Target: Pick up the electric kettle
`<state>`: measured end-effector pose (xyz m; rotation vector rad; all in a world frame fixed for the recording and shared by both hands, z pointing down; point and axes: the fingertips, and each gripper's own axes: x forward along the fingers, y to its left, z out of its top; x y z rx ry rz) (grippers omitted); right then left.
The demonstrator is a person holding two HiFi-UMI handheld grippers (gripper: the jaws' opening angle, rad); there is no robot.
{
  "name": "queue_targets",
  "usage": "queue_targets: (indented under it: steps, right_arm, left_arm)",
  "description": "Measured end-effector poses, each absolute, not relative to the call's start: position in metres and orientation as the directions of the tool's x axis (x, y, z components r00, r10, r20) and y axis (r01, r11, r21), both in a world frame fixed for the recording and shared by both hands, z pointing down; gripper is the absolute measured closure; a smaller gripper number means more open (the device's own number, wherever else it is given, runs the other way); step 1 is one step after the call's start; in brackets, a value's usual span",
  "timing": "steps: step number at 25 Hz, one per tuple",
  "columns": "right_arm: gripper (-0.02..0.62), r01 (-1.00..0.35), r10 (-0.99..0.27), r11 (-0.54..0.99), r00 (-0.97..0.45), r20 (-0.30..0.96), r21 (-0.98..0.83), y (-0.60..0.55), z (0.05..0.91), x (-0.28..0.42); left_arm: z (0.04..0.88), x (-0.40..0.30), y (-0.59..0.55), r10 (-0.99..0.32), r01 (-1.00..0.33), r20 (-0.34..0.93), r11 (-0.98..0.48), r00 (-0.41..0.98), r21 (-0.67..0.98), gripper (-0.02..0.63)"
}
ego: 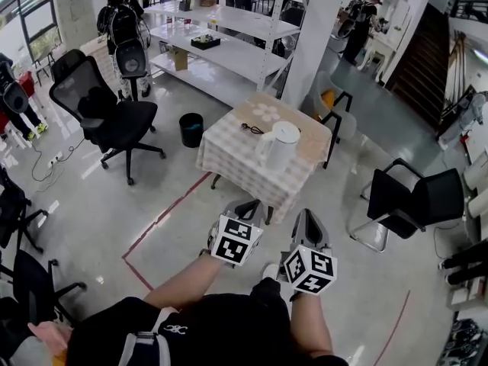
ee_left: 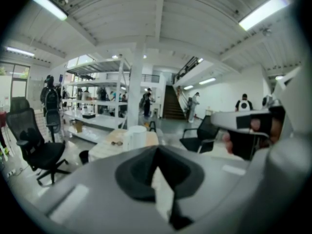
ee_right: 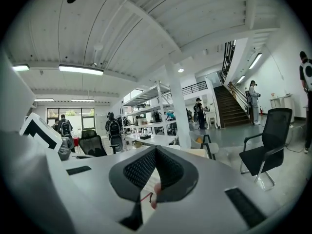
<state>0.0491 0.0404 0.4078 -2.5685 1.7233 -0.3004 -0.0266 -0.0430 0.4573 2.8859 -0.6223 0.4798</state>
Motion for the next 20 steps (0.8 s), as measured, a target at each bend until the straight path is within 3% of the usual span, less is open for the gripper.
queue_targets:
  steps: [20]
  right_arm:
    - [0.604,-0.951,-0.969,-0.234,0.21,0.133,-0.201,-0.108,0.419,0.216]
  left_arm:
    - [0.457,0.117,-0.184,-0.572,-0.604,0.313,-0.797,0.758,0.008,0.609]
